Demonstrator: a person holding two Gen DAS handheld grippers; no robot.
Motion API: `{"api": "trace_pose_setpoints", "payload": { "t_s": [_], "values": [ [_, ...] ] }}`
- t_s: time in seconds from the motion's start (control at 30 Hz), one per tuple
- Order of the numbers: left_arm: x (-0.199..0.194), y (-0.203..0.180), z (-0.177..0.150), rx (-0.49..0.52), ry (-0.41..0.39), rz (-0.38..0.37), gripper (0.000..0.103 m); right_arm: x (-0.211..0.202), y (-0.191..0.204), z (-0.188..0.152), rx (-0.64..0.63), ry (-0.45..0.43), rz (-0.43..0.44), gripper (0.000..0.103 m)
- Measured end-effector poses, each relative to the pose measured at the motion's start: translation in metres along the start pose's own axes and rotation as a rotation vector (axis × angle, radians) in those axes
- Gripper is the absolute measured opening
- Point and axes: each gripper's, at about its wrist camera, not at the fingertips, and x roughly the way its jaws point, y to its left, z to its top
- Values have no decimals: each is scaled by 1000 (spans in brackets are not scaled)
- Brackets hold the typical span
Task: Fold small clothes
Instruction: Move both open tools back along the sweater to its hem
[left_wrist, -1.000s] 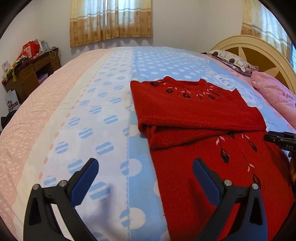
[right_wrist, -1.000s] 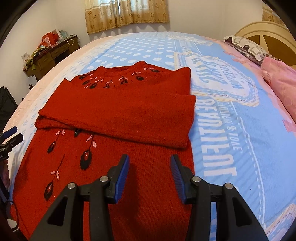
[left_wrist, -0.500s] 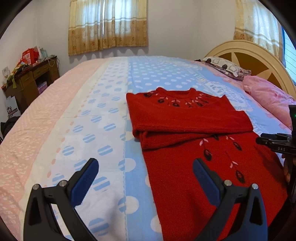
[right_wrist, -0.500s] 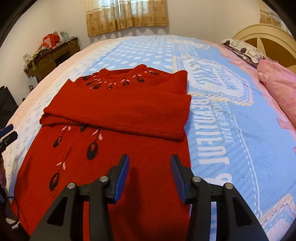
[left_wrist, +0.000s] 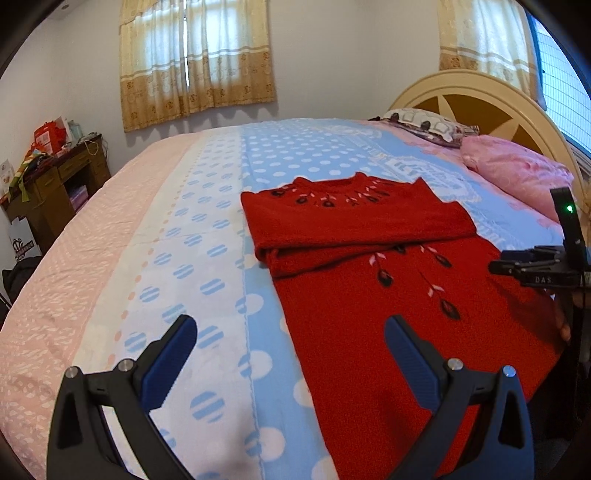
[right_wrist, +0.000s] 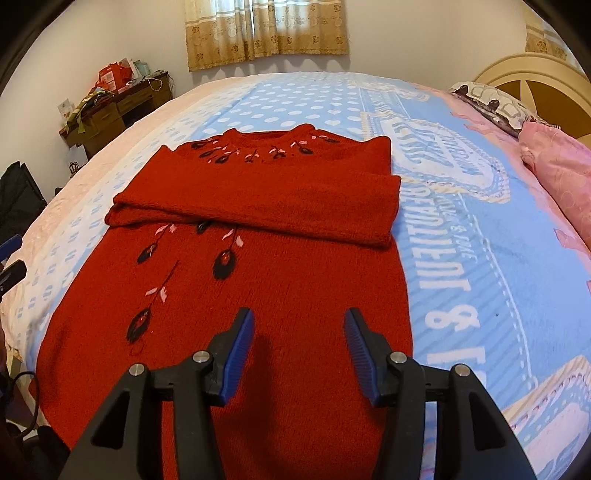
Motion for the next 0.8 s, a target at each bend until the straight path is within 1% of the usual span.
{"api": "trace_pose_setpoints", "payload": {
  "t_s": [0.17, 0.47, 0.6, 0.67, 0.73, 0.8],
  "values": [
    [-3, -11, -13, 15, 23, -21, 103, -3, 3, -6, 4, 5, -2, 53],
    [-8, -30, -47, 28, 107, -64, 103, -21, 8, -29, -2, 10, -7, 53],
    [-20, -27, -53, 31, 104, -51, 103, -27, 13, -39, -14, 5, -15, 53],
    [-27, -22, -54, 29, 92, -38, 103, -30, 15, -43, -16, 4, -11, 53],
    [-34, -18, -53, 31, 72, -8, 103, -34, 16, -47, -21, 2, -11, 53],
    [-35, -15, -54, 22, 64, -5, 103, -37, 18, -50, -28, -6, -22, 53]
  ]
}}
